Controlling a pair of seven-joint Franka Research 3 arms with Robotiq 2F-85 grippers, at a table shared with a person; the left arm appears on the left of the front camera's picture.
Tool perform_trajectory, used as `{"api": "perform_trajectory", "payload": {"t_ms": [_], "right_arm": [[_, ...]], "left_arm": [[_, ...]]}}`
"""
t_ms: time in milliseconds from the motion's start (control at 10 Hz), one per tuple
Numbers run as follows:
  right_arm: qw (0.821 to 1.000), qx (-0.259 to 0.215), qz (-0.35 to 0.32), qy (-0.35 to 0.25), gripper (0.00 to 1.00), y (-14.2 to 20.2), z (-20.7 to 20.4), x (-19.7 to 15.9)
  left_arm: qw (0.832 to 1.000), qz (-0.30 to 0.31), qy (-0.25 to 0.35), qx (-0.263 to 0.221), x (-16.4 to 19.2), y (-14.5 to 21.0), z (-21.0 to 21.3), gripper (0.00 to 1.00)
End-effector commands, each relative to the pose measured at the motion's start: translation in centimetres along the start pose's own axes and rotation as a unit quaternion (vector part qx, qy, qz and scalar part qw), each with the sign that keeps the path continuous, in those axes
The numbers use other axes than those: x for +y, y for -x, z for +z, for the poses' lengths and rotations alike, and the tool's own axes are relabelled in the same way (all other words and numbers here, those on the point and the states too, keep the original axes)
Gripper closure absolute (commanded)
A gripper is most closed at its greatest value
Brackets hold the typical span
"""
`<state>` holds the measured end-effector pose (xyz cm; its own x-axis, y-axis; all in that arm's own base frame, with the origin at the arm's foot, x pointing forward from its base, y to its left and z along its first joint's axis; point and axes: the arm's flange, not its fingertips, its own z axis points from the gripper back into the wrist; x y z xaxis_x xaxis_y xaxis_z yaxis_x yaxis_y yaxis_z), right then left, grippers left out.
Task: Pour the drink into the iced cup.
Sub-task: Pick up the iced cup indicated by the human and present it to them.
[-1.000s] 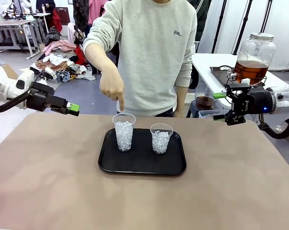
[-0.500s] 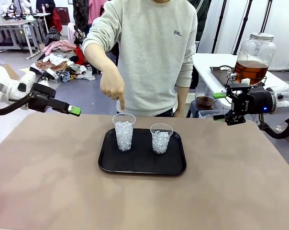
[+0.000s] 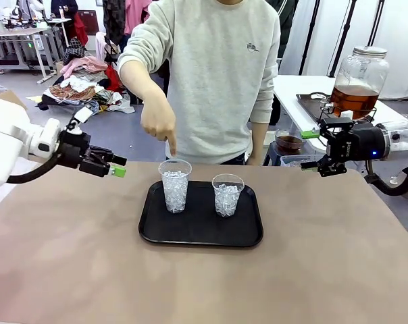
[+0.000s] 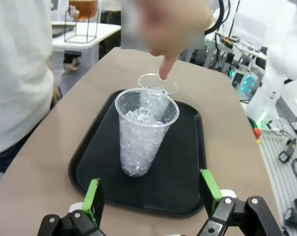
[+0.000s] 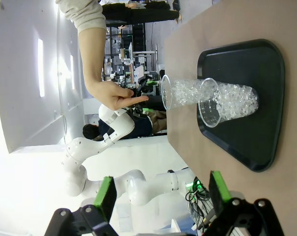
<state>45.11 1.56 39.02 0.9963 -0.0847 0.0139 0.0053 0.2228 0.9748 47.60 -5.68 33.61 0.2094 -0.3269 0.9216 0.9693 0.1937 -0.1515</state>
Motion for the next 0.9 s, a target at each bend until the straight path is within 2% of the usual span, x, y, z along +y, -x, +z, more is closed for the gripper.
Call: {"api": "perform_trajectory", "payload": {"t_ms": [0, 200, 300, 400, 500, 800], "right_arm": [[1.0, -0.001, 0.0, -0.002, 0.0, 0.08, 0.02, 0.05], [1.0, -0.001, 0.0, -0.002, 0.0, 0.08, 0.02, 0.05], [1.0, -0.001, 0.0, -0.002, 0.0, 0.08, 0.02, 0.05], [1.0, -0.001, 0.0, -0.002, 0.0, 0.08, 0.02, 0.05], [1.0, -0.001, 0.0, -0.002, 0.0, 0.08, 0.02, 0.05], [1.0, -0.001, 0.0, -0.002, 0.0, 0.08, 0.02, 0.05]], "left_arm": [[0.999, -0.043, -0.022, -0.012, -0.02, 1.28, -1.53, 0.0], [0.997, -0.065, -0.036, 0.004, -0.1, 1.71, -2.49, 0.0], [0.998, -0.058, -0.031, 0.003, -0.06, 1.74, -2.52, 0.0], [0.999, -0.024, -0.026, -0.017, -0.08, 1.49, -2.11, 0.0], [0.998, -0.054, -0.021, 0.01, 0.19, 1.4, -2.09, 0.0], [0.998, -0.054, -0.021, 0.01, 0.19, 1.4, -2.09, 0.0]]}}
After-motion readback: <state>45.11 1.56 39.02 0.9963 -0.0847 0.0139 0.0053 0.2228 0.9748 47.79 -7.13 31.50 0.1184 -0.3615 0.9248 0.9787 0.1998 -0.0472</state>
